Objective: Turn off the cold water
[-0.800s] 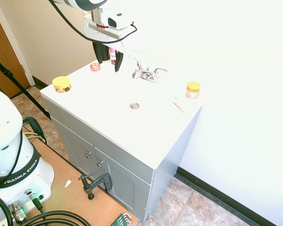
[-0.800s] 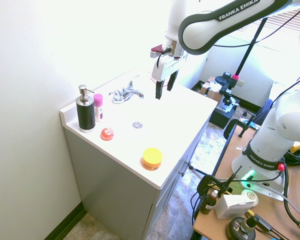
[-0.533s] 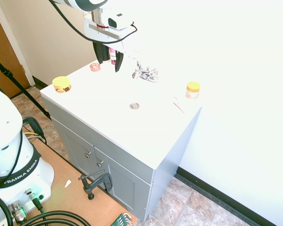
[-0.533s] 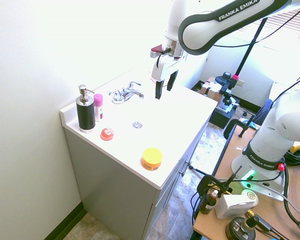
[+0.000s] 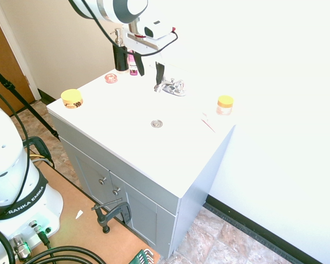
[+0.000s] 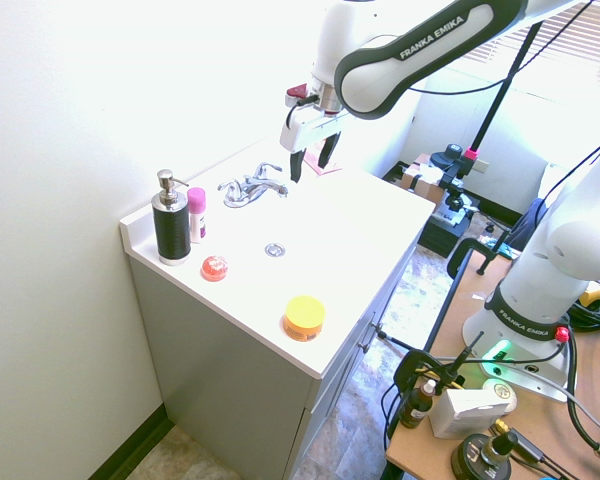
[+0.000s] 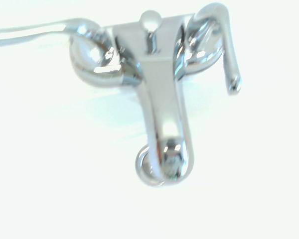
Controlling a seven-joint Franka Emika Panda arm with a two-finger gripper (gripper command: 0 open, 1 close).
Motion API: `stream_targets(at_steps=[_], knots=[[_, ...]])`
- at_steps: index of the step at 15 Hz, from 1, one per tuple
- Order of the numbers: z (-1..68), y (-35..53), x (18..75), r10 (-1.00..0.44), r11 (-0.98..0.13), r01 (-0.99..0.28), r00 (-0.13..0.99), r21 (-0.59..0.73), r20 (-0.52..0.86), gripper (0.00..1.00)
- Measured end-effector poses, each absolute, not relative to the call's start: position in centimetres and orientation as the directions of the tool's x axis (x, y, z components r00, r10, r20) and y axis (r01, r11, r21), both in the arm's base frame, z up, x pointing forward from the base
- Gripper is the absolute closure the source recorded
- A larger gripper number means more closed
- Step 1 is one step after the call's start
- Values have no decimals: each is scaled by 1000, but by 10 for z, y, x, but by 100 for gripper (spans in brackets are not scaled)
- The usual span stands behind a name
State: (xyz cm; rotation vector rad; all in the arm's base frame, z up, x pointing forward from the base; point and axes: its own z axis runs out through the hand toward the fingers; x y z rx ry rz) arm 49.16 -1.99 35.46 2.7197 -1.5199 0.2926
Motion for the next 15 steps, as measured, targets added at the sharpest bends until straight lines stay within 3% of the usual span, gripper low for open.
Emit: stream_targets(at_steps=[15], knots=[[310,-82,558,-875,-443,-895,422,-43,237,0]])
